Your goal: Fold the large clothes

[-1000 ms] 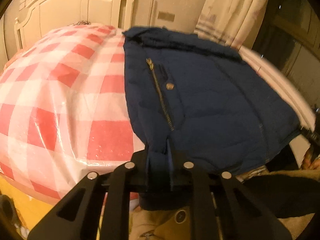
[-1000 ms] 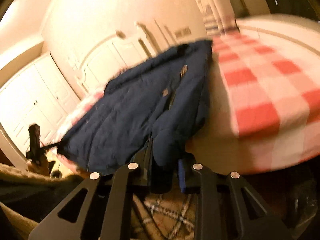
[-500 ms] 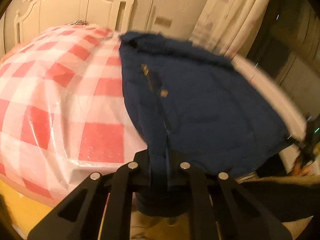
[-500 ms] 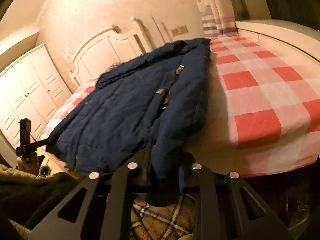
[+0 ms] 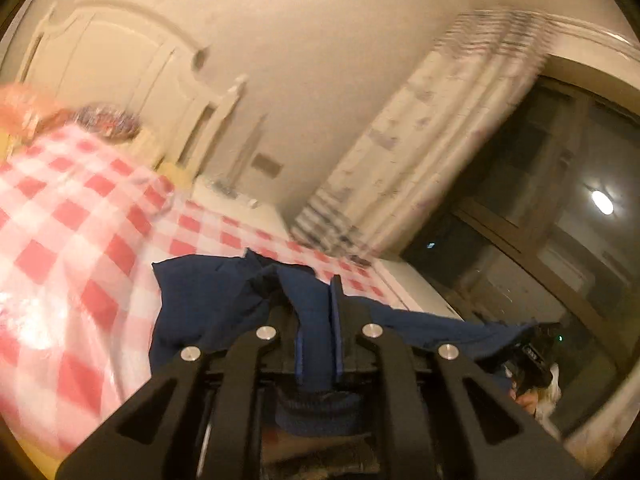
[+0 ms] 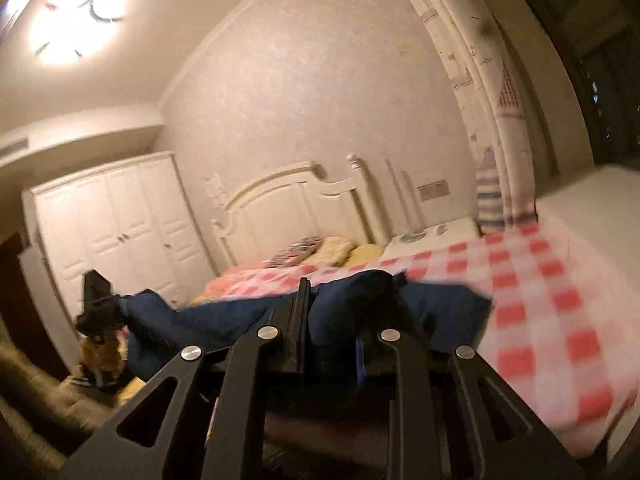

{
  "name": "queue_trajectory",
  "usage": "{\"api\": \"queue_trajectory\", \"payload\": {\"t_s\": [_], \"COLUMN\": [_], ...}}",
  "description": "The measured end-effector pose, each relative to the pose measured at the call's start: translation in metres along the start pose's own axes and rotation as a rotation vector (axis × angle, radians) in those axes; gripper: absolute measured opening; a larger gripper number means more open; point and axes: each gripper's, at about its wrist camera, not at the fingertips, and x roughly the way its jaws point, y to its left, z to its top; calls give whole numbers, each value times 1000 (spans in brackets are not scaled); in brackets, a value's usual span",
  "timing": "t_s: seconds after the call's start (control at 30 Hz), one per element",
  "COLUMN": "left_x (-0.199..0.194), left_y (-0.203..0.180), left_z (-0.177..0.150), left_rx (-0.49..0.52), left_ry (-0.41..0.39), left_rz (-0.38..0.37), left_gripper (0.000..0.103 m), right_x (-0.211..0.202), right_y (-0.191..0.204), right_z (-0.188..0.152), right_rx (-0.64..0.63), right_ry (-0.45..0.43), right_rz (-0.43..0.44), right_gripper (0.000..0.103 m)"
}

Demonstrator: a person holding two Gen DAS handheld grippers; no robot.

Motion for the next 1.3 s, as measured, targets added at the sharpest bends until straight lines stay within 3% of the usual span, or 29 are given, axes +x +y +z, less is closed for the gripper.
{"api": "queue_trajectory", "payload": {"t_s": [0.13,0.27,0.37,0.43,0.47,0.5,0.57,0.63,0.73,0.83,0.93,1.0,1.03,1.07,1.1,1.13,1.17,1.2,1.3], "left_x": [107,189,229,222,214,201,186,188,211,243,271,285,290,292,292,282,267,250,220], "left_y": [30,83,138,163,171,178,181,174,156,149,151,152,149,146,144,139,131,120,91], "left_z": [42,46,41,46,50,59,68,72,65,46,36,33,31,30,30,32,36,43,70], "left_rx": [-99,-172,-308,-367,-369,-355,-290,-161,37,101,95,81,95,125,146,140,141,147,165], "left_ry": [83,197,307,245,198,144,120,161,278,390,447,472,475,471,466,433,380,331,255], "left_rz": [145,272,294,297,308,317,338,354,353,342,304,265,268,291,304,291,277,257,216], "left_gripper": [12,19,40,77,82,87,87,87,87,87,87,85,67,46,11,7,6,5,5], "right_x": [99,196,244,248,246,239,218,210,225,251,280,290,297,301,302,298,290,277,240], "right_y": [-49,-110,-157,-183,-192,-202,-212,-216,-215,-208,-200,-197,-196,-196,-195,-192,-184,-171,-132], "right_z": [32,24,-5,-21,-23,-22,-14,-2,1,-7,-19,-26,-30,-34,-37,-35,-32,-25,7], "right_rx": [93,228,355,477,518,547,522,434,297,222,166,126,100,83,72,59,34,3,-49], "right_ry": [114,263,408,430,412,370,264,233,322,409,500,549,576,592,593,575,544,489,362], "right_rz": [-114,-242,-304,-266,-239,-210,-203,-243,-273,-241,-225,-239,-254,-253,-242,-247,-263,-269,-235], "right_gripper": [22,24,28,42,56,77,93,93,93,93,93,92,90,74,56,45,26,20,15]}}
